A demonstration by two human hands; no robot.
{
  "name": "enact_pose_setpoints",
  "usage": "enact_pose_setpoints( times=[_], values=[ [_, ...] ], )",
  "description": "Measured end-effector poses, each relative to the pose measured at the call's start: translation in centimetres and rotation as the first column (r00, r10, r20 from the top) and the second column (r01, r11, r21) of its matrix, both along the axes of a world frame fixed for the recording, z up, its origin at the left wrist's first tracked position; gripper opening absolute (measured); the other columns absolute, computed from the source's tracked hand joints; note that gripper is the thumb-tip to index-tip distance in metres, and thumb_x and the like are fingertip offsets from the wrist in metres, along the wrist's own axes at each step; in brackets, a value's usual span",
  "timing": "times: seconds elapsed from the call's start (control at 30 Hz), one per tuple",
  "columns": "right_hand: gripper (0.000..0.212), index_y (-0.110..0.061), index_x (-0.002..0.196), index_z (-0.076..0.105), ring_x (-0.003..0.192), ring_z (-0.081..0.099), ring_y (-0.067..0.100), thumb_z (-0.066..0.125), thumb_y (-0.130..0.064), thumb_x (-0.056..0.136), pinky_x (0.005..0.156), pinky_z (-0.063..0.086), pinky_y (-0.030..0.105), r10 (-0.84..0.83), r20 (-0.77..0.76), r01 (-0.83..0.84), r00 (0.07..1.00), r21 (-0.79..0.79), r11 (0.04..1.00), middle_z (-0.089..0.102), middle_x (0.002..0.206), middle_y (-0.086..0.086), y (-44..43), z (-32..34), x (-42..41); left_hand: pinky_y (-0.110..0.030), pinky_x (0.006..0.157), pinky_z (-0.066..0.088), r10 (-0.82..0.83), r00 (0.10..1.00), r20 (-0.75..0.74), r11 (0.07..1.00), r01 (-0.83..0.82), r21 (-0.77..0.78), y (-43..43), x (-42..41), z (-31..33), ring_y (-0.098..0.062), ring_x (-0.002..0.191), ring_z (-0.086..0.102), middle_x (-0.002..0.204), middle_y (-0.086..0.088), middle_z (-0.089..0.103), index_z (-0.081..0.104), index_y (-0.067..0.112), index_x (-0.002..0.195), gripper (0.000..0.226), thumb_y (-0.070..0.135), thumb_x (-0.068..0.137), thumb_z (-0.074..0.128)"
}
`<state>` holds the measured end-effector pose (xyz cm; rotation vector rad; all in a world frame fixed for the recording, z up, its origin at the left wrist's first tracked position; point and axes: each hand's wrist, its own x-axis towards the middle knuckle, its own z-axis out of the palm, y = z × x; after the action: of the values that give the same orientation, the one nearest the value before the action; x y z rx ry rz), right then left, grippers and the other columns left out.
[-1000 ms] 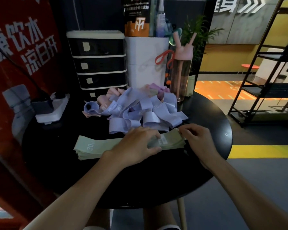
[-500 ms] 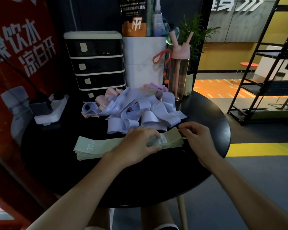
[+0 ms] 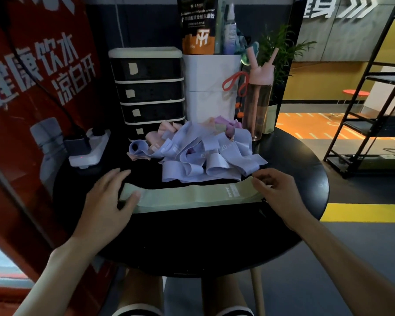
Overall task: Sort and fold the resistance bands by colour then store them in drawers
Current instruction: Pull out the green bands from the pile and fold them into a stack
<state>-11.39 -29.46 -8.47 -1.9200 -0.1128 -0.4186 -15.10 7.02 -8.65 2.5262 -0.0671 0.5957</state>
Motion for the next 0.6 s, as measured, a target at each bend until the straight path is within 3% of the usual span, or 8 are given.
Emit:
enact_pose_setpoints(
  times=[0.13, 0.23, 0.4, 0.6],
  values=[
    [0.021, -0.033, 0.084, 0.068, 0.072, 0.061, 0.005, 0.068, -0.012, 0.089, 0.068, 0.046, 0.022, 0.018, 0.019, -0.018, 1.000, -0.019, 1.000, 0.069, 0.082, -0.006, 0.1, -0.1, 0.0, -0.024, 0.111, 0.027, -0.108, 0.987, -0.119, 0.978, 0.083, -0.193, 0.4, -0.9, -0.8, -0.008, 0.141, 0.032, 0.157, 0.008, 0.032, 0.029, 0.020, 0.155, 0.075, 0.038, 0.091, 0.064],
    [0.020, -0.031, 0.089, 0.066, 0.083, 0.064, 0.007, 0.064, -0.012, 0.093, 0.072, 0.045, 0.020, 0.038, 0.014, -0.038, 0.999, -0.034, 0.999, 0.069, 0.092, -0.004, 0.4, -0.1, 0.0, -0.019, 0.108, 0.030, -0.140, 0.979, -0.147, 0.969, 0.105, -0.223, 0.4, -1.1, -0.6, -0.004, 0.136, 0.038, 0.154, 0.010, 0.039, 0.028, 0.021, 0.156, 0.076, 0.034, 0.091, 0.067],
    [0.019, -0.027, 0.094, 0.067, 0.079, 0.061, 0.002, 0.059, -0.009, 0.095, 0.069, 0.044, 0.015, 0.048, 0.021, -0.047, 0.999, -0.049, 0.998, 0.069, 0.093, -0.002, 0.6, 0.0, -0.1, -0.020, 0.109, 0.032, -0.172, 0.970, -0.170, 0.960, 0.126, -0.250, 0.4, -1.4, -0.6, -0.003, 0.134, 0.041, 0.149, 0.009, 0.045, 0.033, 0.024, 0.154, 0.076, 0.034, 0.089, 0.069],
    [0.019, -0.032, 0.100, 0.066, 0.087, 0.063, 0.015, 0.055, -0.017, 0.098, 0.077, 0.051, 0.037, 0.066, -0.019, -0.068, 0.998, -0.140, 0.988, 0.069, 0.095, -0.002, 0.4, -0.3, 0.1, -0.020, 0.103, 0.035, -0.159, 0.962, -0.221, 0.971, 0.112, -0.210, 0.7, -1.2, -0.7, -0.007, 0.130, 0.044, 0.139, 0.014, 0.044, 0.027, 0.027, 0.156, 0.076, 0.040, 0.091, 0.066]
  ],
)
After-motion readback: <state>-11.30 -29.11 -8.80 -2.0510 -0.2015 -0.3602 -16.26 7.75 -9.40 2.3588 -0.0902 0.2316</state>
